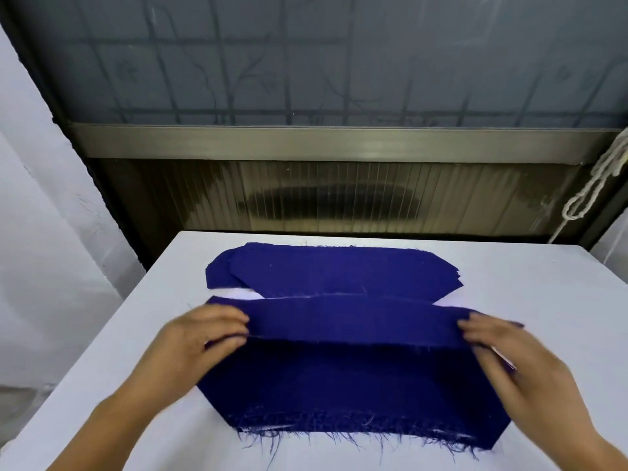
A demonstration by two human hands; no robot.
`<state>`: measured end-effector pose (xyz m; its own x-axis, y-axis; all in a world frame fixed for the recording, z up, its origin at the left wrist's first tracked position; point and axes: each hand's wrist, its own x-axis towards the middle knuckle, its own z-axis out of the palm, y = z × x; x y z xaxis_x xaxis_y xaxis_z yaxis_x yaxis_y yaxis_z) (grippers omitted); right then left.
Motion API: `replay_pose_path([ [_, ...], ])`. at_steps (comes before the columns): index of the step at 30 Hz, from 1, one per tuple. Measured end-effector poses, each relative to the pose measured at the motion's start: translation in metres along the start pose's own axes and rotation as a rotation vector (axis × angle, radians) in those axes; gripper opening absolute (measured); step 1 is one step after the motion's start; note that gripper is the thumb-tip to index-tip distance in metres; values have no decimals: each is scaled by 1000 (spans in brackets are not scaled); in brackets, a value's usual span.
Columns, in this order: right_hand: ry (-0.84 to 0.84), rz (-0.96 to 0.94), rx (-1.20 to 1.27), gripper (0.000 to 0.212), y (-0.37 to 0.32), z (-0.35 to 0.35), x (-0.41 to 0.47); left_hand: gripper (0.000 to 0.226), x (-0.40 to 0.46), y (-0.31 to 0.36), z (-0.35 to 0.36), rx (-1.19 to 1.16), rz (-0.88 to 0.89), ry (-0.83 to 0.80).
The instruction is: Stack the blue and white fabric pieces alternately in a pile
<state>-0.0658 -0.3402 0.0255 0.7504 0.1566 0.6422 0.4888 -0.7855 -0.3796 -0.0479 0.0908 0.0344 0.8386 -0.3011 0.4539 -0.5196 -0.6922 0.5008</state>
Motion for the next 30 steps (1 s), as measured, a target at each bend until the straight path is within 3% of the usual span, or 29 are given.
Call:
replay_pose_path([
  [4,-62,-124,-28,51,6,24,-48,50,-40,-8,32,29,-14,-112],
  [10,11,-120,-70,29,10,24,-57,37,-45,-10,41,158,117,-43],
  [17,-4,-139,-107,31,12,23,-63,26,-53,-11,48,126,109,-38],
  [22,17,-150,-103,29,16,25,-65,38,-53,-5,46,56,70,-62],
  [27,-3,-147,-128,29,19,25,-65,36,-55,0,43,30,27,-104],
  [30,-28,-117,-110,40,19,20,-64,37,-51,1,43,25,21,-94],
])
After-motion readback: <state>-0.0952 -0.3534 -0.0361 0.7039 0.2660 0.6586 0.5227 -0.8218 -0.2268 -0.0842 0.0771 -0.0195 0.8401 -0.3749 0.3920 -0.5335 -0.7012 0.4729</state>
